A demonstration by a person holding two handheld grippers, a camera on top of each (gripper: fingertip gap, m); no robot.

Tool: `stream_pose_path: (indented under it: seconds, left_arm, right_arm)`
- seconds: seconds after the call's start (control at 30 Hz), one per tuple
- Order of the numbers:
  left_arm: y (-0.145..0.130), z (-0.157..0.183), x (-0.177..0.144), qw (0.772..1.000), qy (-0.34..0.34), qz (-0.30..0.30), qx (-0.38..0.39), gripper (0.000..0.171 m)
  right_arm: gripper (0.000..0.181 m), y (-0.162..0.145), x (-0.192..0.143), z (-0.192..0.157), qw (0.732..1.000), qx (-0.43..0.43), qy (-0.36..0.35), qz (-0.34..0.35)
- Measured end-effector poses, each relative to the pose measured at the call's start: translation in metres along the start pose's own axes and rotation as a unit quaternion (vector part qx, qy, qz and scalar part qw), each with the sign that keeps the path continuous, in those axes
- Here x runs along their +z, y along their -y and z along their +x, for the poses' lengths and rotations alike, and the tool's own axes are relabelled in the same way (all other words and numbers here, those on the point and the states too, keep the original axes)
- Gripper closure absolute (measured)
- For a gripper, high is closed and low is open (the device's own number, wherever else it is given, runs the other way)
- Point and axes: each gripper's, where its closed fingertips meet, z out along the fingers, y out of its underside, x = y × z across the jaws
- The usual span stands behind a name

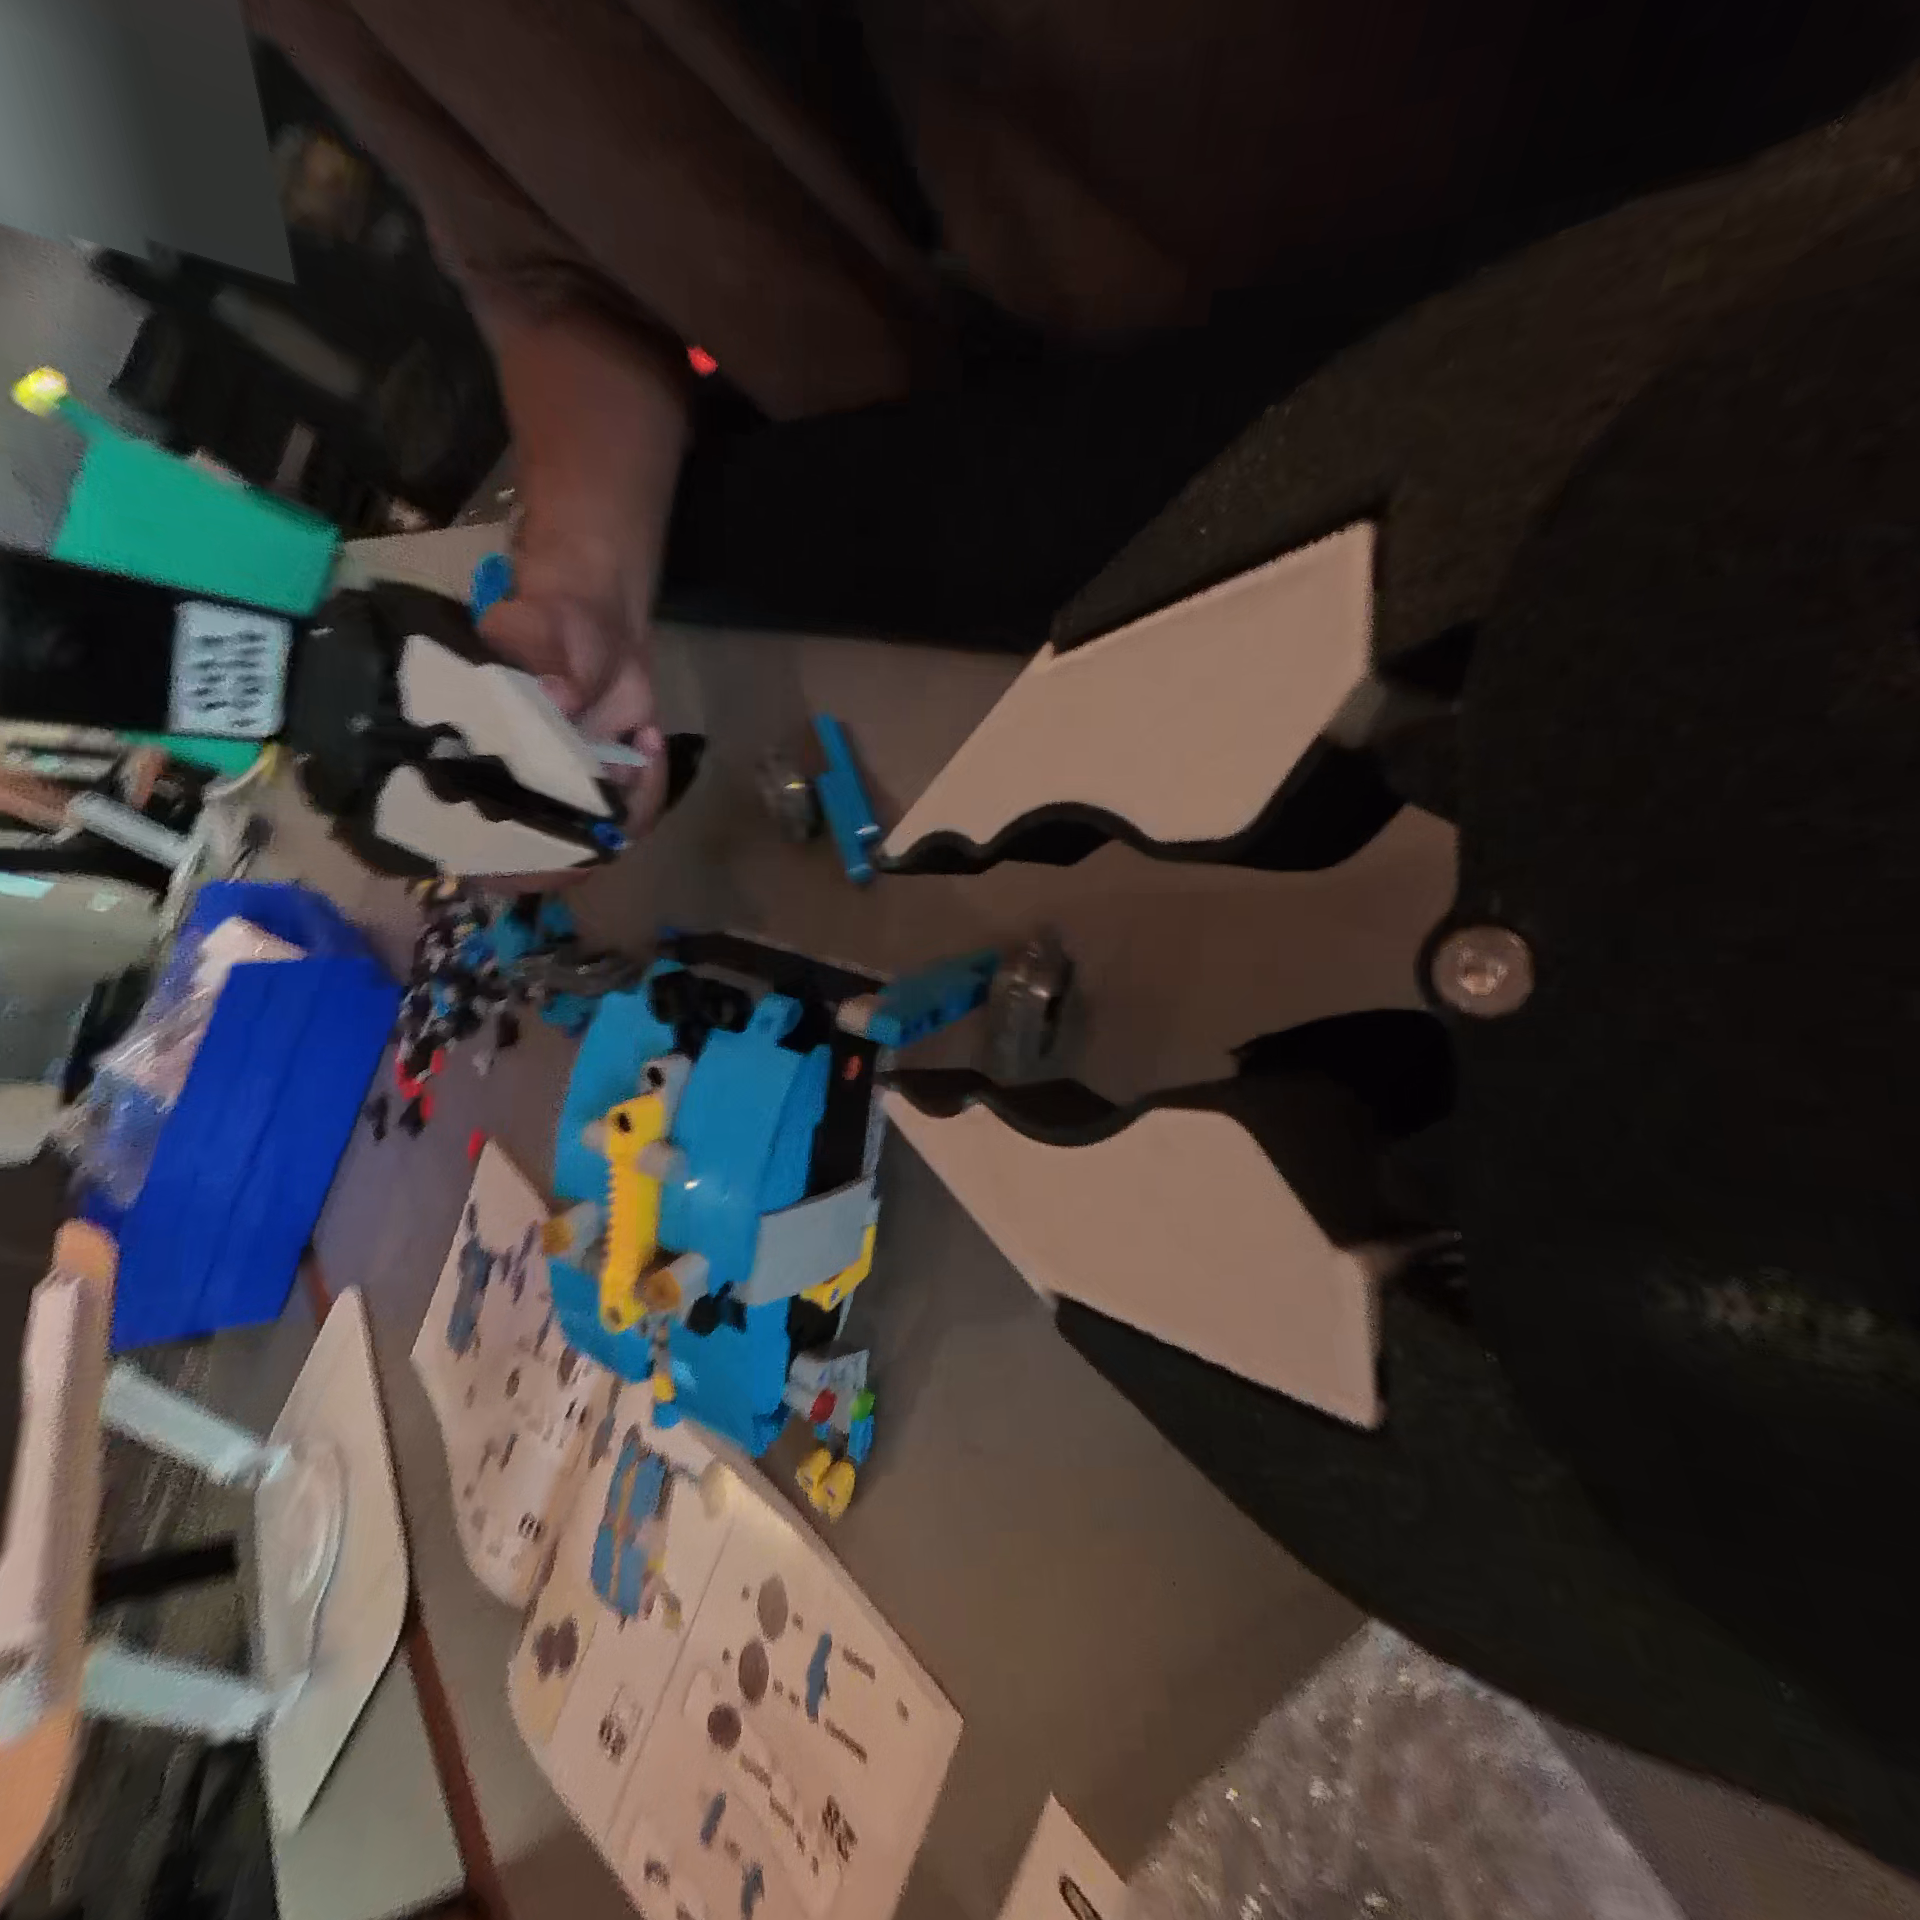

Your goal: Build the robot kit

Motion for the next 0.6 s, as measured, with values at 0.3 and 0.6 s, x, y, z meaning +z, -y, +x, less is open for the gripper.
stream_pose_path:
  seconds: [0.3, 0.6]
  left_arm:
    - [0.052, 0.070, 0.051, 0.966, -0.040, 0.069, -0.247, 0.141]
    - [0.056, 0.081, 0.086, 0.909, -0.137, 0.138, -0.369, 0.151]
  right_arm:
    - [0.176, 0.032, -0.017, -0.027, 0.985, -0.152, -0.036, 0.069]
    - [0.176, 0.017, -0.015, -0.048, 0.975, -0.222, -0.003, 0.033]
